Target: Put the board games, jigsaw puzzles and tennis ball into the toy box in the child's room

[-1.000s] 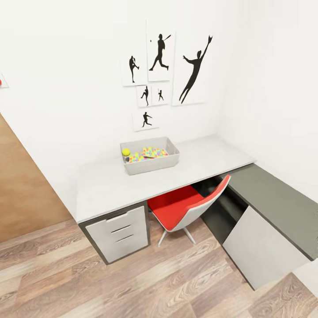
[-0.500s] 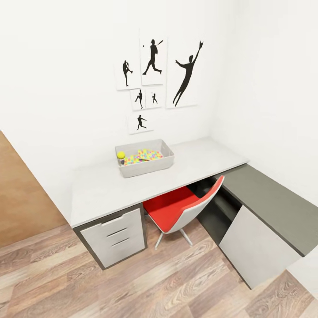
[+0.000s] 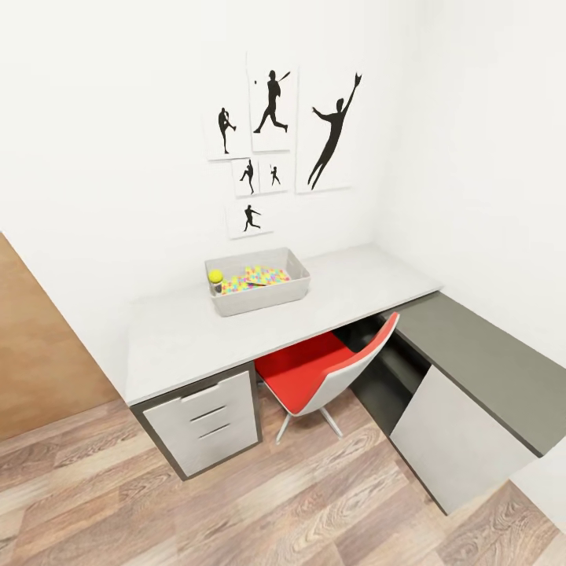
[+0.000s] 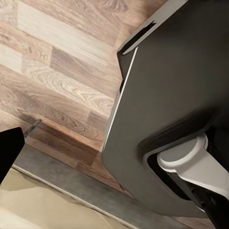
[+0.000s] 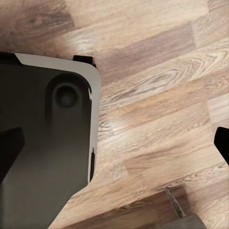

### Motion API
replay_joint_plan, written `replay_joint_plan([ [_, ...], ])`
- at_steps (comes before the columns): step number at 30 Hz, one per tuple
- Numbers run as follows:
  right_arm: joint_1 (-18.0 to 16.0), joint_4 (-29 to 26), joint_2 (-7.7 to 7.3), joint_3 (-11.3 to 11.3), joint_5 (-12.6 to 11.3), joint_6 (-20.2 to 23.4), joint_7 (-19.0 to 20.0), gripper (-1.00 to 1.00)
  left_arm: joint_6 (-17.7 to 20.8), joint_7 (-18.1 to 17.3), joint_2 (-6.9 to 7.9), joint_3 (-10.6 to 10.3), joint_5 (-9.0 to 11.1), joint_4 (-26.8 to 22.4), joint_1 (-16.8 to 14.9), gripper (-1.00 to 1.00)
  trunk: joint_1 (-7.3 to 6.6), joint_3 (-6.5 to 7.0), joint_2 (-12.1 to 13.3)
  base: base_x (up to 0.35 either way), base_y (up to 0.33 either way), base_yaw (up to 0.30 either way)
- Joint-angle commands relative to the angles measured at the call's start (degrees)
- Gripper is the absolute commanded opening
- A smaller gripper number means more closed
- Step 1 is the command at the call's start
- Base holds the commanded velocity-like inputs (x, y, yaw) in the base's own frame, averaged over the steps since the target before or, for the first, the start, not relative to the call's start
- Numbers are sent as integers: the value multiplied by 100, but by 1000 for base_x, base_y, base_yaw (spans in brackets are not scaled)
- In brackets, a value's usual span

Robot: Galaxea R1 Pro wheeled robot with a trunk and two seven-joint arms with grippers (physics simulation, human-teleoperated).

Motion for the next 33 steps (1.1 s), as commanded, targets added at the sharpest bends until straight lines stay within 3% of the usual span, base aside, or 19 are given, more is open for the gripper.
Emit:
replay_joint_plan([
  [1,-2,6,5,-51,46,-24,11,100,31,29,5,-29,60,-15,0,100,3,-10,-10,0,0,0],
  [33,9,11,4,-73,47,44,10,100,31,29,5,-26,59,-14,0,100,3,-10,-10,0,0,0],
])
